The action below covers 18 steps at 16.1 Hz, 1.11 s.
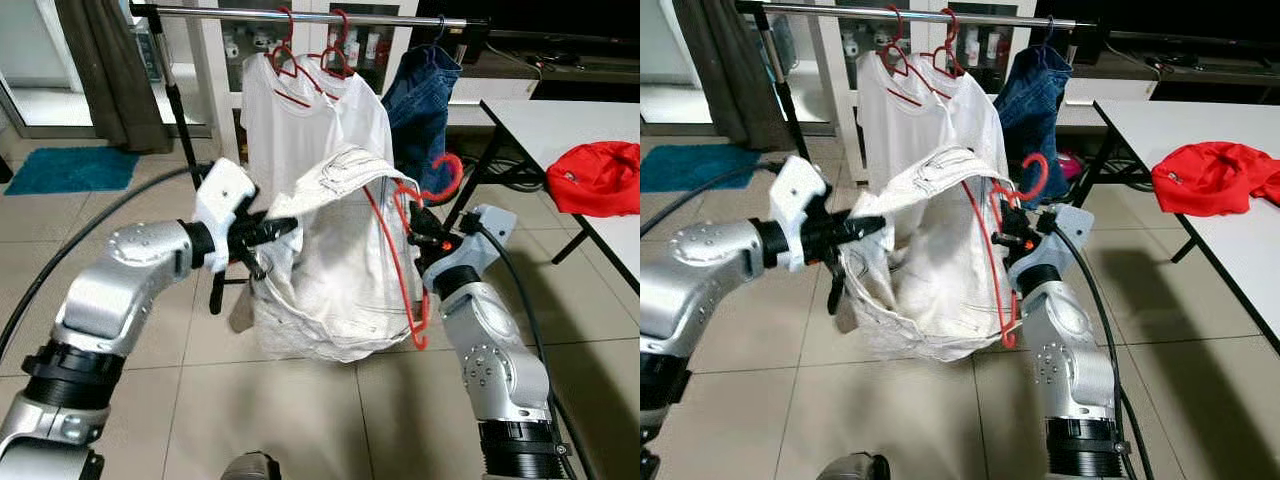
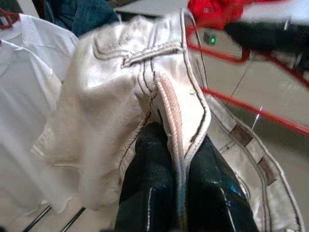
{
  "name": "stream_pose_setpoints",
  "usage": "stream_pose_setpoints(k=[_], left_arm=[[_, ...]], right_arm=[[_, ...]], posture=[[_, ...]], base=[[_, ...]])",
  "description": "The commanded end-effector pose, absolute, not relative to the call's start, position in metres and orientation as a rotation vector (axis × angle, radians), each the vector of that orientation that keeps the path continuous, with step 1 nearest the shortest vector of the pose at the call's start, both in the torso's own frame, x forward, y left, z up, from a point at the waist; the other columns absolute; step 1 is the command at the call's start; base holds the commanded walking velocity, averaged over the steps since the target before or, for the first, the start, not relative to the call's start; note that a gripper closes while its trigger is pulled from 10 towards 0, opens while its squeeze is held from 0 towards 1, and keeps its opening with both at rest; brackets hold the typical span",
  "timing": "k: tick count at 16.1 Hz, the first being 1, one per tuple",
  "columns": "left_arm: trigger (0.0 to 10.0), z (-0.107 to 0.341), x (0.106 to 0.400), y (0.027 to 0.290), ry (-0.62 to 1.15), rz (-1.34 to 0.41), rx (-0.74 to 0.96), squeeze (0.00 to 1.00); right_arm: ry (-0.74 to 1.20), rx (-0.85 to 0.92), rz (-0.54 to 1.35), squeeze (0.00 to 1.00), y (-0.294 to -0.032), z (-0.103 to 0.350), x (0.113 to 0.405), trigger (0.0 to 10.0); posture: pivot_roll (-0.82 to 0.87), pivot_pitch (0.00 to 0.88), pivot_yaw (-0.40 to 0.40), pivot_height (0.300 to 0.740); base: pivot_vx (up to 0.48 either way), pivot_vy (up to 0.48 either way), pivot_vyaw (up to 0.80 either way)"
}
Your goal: Hang hanger
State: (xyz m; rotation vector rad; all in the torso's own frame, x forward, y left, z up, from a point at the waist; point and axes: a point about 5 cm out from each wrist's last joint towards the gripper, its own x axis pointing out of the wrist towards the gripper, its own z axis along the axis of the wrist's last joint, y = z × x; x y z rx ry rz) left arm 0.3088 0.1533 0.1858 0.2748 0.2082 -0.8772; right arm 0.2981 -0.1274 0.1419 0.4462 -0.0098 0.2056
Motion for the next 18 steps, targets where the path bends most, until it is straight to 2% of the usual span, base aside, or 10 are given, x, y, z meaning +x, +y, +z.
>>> stream_pose_setpoints(k=[1, 4, 8, 10, 12, 14, 16, 18], left_arm=[[0.8, 0.182, 0.308, 0.151, 0.209, -0.877, 0.319, 0.00], [0.0, 0.161, 0.308, 0.167, 0.284, -0.773, 0.441, 0.00], [0.0, 0.154, 0.312, 0.185, 0.297, -0.620, 0.429, 0.00], [0.0, 0.154, 0.311, 0.176, 0.257, -0.658, 0.358, 0.00], [0.0, 0.152, 0.311, 0.172, 0.250, -0.664, 0.360, 0.00], [1.3, 0.149, 0.311, 0.166, 0.242, -0.667, 0.342, 0.00], [10.0, 0.132, 0.305, 0.166, 0.311, -0.699, 0.344, 0.00], [10.0, 0.126, 0.305, 0.170, 0.334, -0.687, 0.327, 0.00]], right_arm=[[-0.140, 0.434, 0.247, 0.00, -0.127, 0.167, 0.298, 10.0], [-0.191, 0.360, 0.287, 0.00, -0.125, 0.176, 0.298, 10.0], [-0.249, 0.340, 0.303, 0.00, -0.128, 0.187, 0.300, 10.0], [-0.265, 0.330, 0.330, 0.00, -0.126, 0.190, 0.300, 10.0], [-0.273, 0.323, 0.343, 0.00, -0.124, 0.192, 0.300, 10.0], [-0.280, 0.320, 0.349, 0.00, -0.123, 0.194, 0.300, 10.0], [-0.296, 0.309, 0.360, 0.00, -0.122, 0.196, 0.300, 10.0], [-0.310, 0.297, 0.375, 0.00, -0.121, 0.198, 0.298, 10.0]], posture=[[0.02, 0.000, -0.009, 0.740], [0.01, 0.000, -0.005, 0.740], [0.01, 0.000, -0.009, 0.740], [0.01, 0.000, -0.012, 0.740], [0.01, 0.000, -0.013, 0.740], [0.01, 0.000, -0.012, 0.740], [0.01, 0.000, -0.007, 0.740], [0.01, 0.000, -0.004, 0.740]], base=[[0.000, 0.000, 0.00], [0.000, 0.000, 0.00], [0.000, 0.000, 0.00], [0.000, 0.000, 0.00], [0.000, 0.000, 0.00], [0.000, 0.000, 0.00], [0.000, 0.000, 0.00], [0.000, 0.000, 0.00]])
